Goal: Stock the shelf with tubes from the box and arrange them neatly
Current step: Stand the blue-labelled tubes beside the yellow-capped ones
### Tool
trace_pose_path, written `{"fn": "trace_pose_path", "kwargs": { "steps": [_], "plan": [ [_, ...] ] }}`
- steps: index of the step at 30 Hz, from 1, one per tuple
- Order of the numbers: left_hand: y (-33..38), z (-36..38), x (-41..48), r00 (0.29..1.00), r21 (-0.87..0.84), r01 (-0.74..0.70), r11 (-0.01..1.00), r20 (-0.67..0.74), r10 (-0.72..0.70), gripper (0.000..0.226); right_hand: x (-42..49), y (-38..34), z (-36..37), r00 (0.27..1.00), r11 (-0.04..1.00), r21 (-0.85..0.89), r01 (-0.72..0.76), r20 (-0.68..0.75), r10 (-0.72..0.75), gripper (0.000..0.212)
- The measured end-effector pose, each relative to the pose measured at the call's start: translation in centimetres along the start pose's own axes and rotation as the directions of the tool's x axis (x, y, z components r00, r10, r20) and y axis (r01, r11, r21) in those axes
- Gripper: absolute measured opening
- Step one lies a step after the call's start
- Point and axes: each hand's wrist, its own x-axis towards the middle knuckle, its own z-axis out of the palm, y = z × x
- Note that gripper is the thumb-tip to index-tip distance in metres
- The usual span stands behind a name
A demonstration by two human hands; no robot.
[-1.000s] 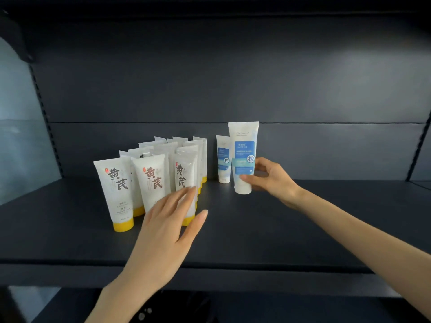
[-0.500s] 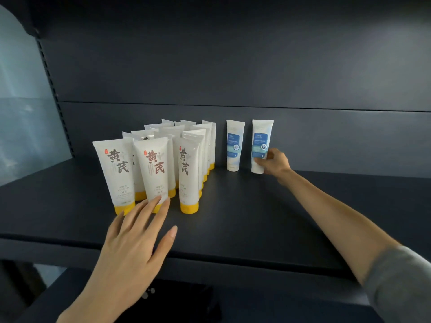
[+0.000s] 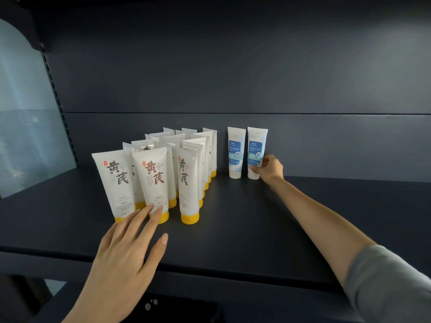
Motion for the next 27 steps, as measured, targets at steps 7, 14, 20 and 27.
{"fn": "trace_pose_path", "kwargs": {
  "steps": [7,14,20,27],
  "plan": [
    [0.0,-0.7,0.1,1.000,-0.025,-0.015,1.000,0.001,0.016,0.100,-0.5,-0.3,-0.8,1.000,0.999,-0.051,0.002,0.021,-0.001,0.048],
    [-0.1,-0.7,0.1,0.997,-0.077,-0.056,0.995,0.054,0.060,0.071,-4.4,-1.2,-4.9,0.971,0.780,-0.589,0.210,0.218,-0.097,0.067],
    [-0.4,-1.1,0.1,0.992,-0.107,-0.102,0.989,0.066,0.109,0.084,-11.2,-1.7,-9.7,0.961,0.611,-0.744,0.270,0.249,-0.121,0.071],
    [-1.1,-1.4,0.6,0.983,-0.147,-0.171,0.974,0.040,0.179,0.075,-20.7,-1.3,-15.8,0.987,0.555,-0.816,0.158,0.107,-0.123,0.074]
  ]
}}
